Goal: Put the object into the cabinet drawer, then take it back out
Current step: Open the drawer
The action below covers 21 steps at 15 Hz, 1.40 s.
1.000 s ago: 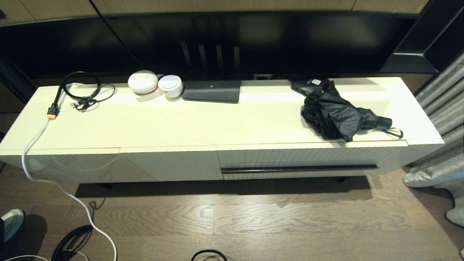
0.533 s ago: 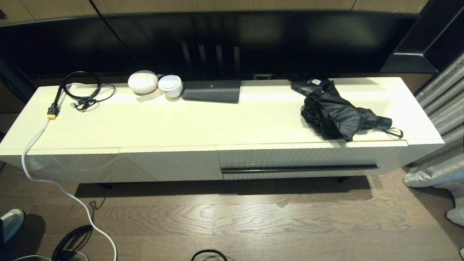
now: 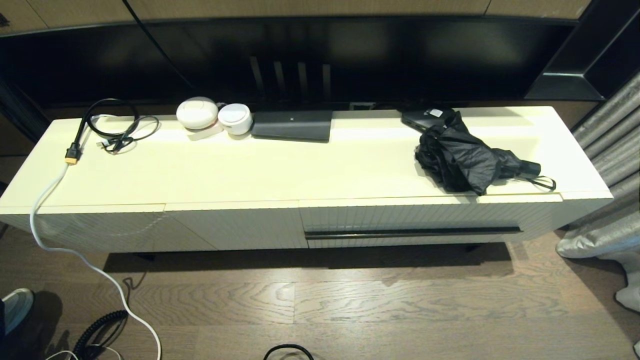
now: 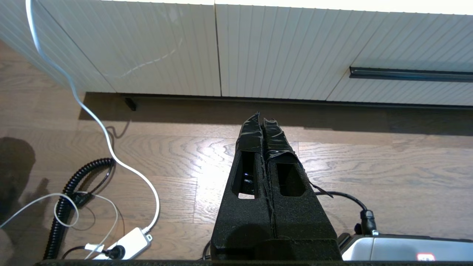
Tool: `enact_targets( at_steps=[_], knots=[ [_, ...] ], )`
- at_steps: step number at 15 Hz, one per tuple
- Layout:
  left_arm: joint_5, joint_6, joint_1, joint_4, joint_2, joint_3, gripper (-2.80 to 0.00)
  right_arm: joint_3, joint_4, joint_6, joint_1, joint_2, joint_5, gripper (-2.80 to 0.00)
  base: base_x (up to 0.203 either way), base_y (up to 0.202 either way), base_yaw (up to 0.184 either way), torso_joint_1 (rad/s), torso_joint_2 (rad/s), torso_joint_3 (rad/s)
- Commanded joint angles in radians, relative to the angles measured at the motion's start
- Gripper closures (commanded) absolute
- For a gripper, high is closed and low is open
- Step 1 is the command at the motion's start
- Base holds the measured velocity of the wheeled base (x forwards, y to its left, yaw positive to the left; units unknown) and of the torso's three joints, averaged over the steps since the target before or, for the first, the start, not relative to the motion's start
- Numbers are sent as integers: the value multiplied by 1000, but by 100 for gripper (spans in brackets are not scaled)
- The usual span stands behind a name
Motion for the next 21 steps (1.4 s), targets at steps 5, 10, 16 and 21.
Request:
enact_targets(
  at_steps=[5,10,16,21],
  knots=[
    [1,-1,0,0,0,0,0,-260,237,-206,0,149,99,0,0,0,0,0,0,0],
    [1,-1,-1,0,0,0,0,-456,259,-321,2,537,113,0,0,0,0,0,0,0],
    [1,-1,0,0,0,0,0,-767,318,-717,92,997,96,0,0,0,0,0,0,0],
    [1,-1,0,0,0,0,0,-893,316,-835,424,1237,-135,0,0,0,0,0,0,0]
  ],
)
